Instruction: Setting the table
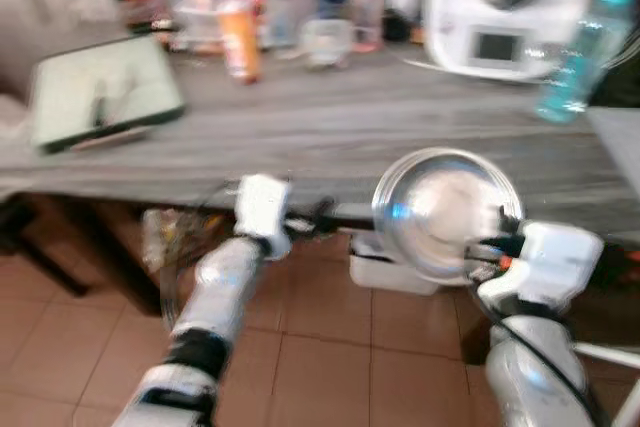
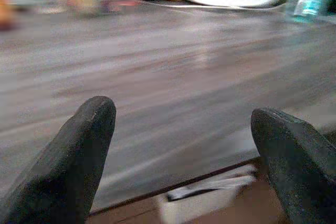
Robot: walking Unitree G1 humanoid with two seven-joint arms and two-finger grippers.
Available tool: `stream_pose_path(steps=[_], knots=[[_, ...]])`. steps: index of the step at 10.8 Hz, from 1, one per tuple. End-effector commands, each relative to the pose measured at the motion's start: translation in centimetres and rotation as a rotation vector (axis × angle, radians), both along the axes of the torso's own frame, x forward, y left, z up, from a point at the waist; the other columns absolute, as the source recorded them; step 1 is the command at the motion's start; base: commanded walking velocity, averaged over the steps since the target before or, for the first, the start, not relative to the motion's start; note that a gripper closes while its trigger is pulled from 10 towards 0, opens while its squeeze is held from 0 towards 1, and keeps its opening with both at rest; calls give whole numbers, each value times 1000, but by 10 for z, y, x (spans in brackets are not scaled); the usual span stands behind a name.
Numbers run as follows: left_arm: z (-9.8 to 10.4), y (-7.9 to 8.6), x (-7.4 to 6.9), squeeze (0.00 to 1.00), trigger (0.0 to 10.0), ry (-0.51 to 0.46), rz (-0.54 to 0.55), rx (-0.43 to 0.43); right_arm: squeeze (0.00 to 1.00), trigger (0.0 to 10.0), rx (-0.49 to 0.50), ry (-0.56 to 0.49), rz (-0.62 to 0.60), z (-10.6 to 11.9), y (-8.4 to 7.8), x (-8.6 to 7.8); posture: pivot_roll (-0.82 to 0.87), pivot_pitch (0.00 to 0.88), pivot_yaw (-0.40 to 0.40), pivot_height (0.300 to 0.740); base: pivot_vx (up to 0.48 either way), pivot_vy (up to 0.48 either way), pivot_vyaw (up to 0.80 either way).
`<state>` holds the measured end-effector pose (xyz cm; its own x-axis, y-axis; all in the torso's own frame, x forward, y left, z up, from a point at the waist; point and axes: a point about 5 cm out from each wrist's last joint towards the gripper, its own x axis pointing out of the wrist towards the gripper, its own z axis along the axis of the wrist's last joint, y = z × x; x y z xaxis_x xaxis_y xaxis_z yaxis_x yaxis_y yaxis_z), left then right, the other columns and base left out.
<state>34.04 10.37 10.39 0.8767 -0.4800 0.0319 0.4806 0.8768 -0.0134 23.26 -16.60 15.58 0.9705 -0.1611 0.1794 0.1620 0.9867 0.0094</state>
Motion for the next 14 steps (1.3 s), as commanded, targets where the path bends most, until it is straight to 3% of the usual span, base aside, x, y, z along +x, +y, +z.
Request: stream_pose_path(steps=[1,5,14], knots=[[2,-8,-2,0,10000,-16,-17,-9,0,10000,-9,-23,-16,6,-5,-1,-2,80,48,740,0,0,0],[9,-16,-5,0,10000,-51,-80,-51,0,10000,-23,-33,-17,9,-8,3,5,75,40,740,0,0,0],[5,-21,-8,0,10000,-30,-125,-54,0,10000,-28,-28,-35,7,-11,1,-5,76,49,740,342,0,0]])
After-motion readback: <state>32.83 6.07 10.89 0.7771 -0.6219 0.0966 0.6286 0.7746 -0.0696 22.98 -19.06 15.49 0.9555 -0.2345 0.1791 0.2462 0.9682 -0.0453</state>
